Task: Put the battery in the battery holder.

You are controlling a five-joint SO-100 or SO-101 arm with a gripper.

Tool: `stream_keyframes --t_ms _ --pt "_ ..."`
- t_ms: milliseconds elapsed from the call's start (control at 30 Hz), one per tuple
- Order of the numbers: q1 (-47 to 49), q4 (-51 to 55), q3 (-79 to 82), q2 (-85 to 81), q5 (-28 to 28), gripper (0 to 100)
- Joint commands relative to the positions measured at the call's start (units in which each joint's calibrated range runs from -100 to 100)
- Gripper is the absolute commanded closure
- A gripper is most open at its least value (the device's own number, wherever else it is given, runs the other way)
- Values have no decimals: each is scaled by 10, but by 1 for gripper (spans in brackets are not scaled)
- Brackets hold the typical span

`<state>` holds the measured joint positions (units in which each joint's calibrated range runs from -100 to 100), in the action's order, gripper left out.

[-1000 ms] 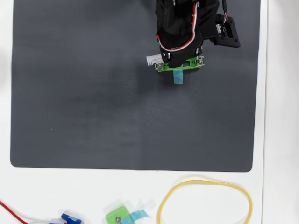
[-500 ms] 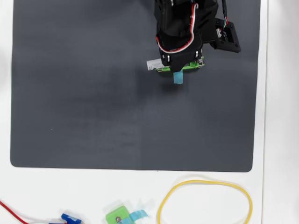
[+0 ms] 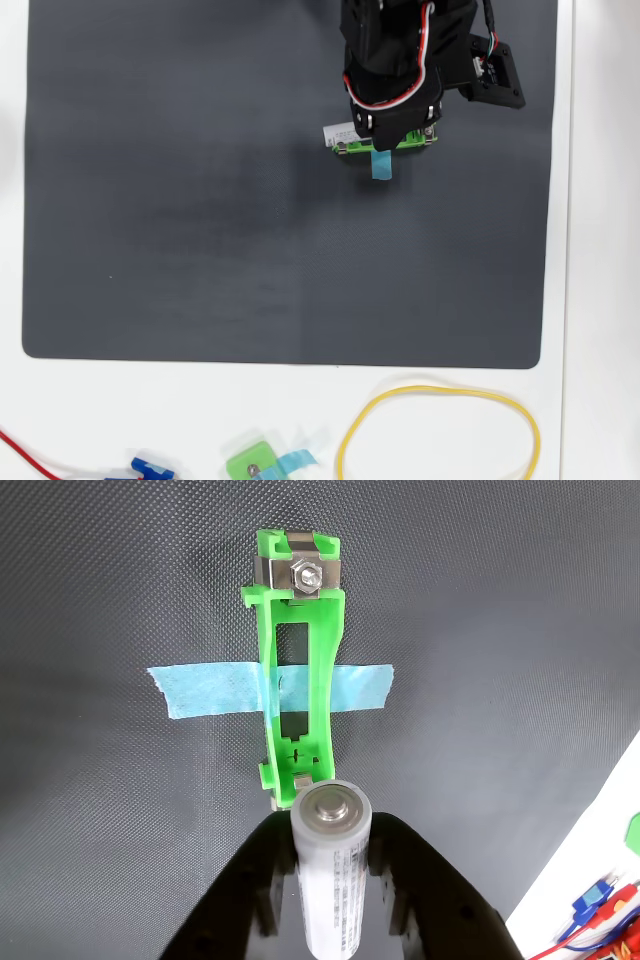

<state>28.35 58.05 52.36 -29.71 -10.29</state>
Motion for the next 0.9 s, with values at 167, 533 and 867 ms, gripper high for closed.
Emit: stream_keyframes --t_ms 167,533,867 --pt "6 -14 -17 -1 -2 100" --pt "-2 -27 -4 -1 1 100" --pt "6 -27 -3 -1 0 100"
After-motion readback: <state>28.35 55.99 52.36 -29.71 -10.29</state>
